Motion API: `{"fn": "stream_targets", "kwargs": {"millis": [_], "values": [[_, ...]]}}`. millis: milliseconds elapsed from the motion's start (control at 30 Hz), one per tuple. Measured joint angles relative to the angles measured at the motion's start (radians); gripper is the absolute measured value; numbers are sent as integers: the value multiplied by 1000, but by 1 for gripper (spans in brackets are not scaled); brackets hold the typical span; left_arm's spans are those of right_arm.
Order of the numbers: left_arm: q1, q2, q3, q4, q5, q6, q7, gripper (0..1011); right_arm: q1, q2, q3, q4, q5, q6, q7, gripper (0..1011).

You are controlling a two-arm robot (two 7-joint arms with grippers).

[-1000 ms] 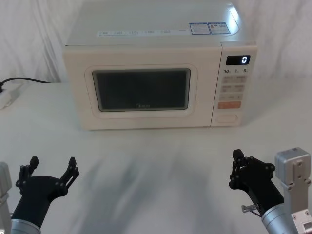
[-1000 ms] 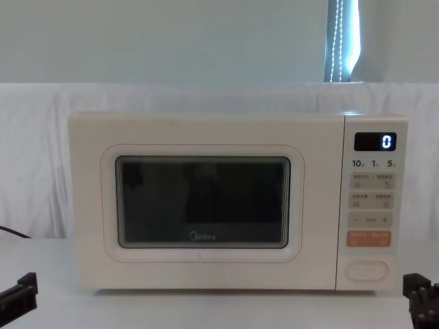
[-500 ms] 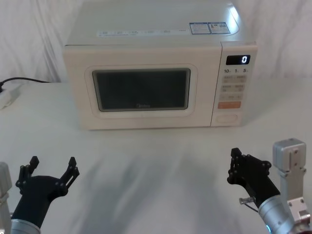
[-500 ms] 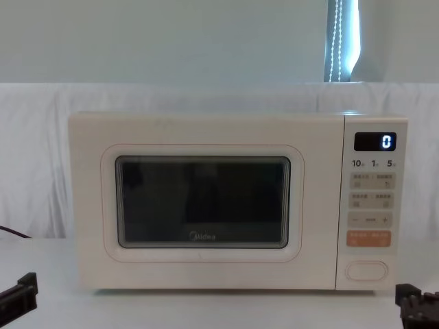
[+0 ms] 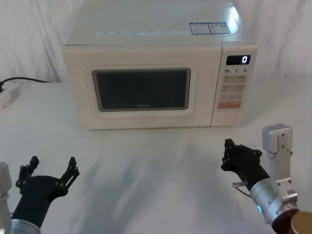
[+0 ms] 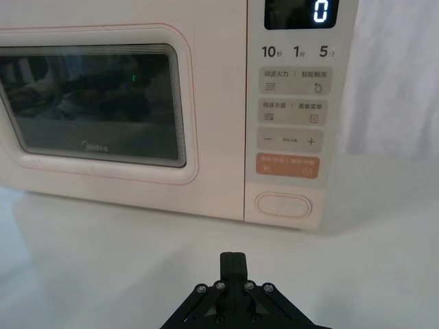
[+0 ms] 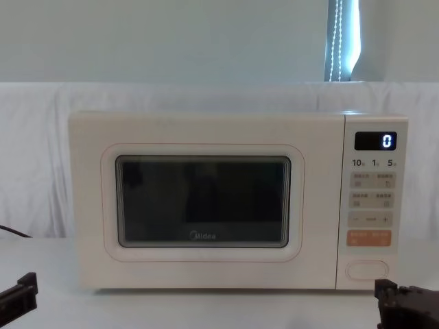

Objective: Press the button to open the microwave door with one hand; close the microwave door with the other hand.

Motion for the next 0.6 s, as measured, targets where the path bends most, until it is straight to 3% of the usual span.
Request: {"fn": "stream_targets", "kwargs": {"millis": [600], "values": [[0,0,0,0,0,0,0,1001,158,-14,18,223,3,-64,18,0]]}}
